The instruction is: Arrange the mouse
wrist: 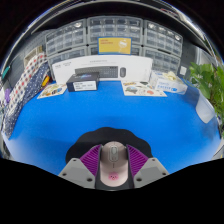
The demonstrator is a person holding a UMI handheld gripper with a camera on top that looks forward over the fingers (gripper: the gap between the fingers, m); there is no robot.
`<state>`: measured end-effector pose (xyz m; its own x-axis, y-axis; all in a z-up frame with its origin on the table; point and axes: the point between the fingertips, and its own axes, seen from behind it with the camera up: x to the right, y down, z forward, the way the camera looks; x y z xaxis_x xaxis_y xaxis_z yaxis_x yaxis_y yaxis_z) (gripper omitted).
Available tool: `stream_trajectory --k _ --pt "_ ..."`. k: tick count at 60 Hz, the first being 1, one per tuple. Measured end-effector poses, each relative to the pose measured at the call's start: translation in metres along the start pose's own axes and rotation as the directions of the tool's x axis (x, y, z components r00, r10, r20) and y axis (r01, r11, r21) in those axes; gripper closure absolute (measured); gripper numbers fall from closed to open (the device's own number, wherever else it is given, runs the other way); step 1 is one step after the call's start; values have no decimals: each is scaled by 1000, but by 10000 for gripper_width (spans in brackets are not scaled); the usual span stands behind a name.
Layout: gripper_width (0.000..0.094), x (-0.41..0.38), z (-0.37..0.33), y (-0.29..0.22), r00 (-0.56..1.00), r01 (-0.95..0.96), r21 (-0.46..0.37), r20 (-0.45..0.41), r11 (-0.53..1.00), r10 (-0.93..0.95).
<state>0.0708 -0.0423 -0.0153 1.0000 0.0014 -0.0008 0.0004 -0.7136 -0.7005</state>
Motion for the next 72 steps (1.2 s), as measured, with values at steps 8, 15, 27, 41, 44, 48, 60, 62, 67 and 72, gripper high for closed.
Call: stream_trajectory --k 8,15,27,41,44,48,60,62,67,72 --pt "467 1 -1 2 1000 -5 -26 -6 1000 5" --pt "202 -5 -13 -14 999 -33 -5 18 999 33" --pt "99 -27 -53 -63 998 -11 45 55 999 8" --pt "105 -67 -109 -122 993 -22 113 116 993 8" --pt "101 -72 -120 -133 992 -17 127 125 992 1" --pt "103 -77 -133 -146 992 -5 148 124 989 -14" --pt "100 -94 -167 -170 987 8 205 158 979 -42" --pt "102 -95 -171 -172 986 7 212 161 977 -42" --pt "96 -97 -179 -176 985 11 221 163 975 -48" --pt "99 -95 -182 -178 987 12 227 156 974 -49"
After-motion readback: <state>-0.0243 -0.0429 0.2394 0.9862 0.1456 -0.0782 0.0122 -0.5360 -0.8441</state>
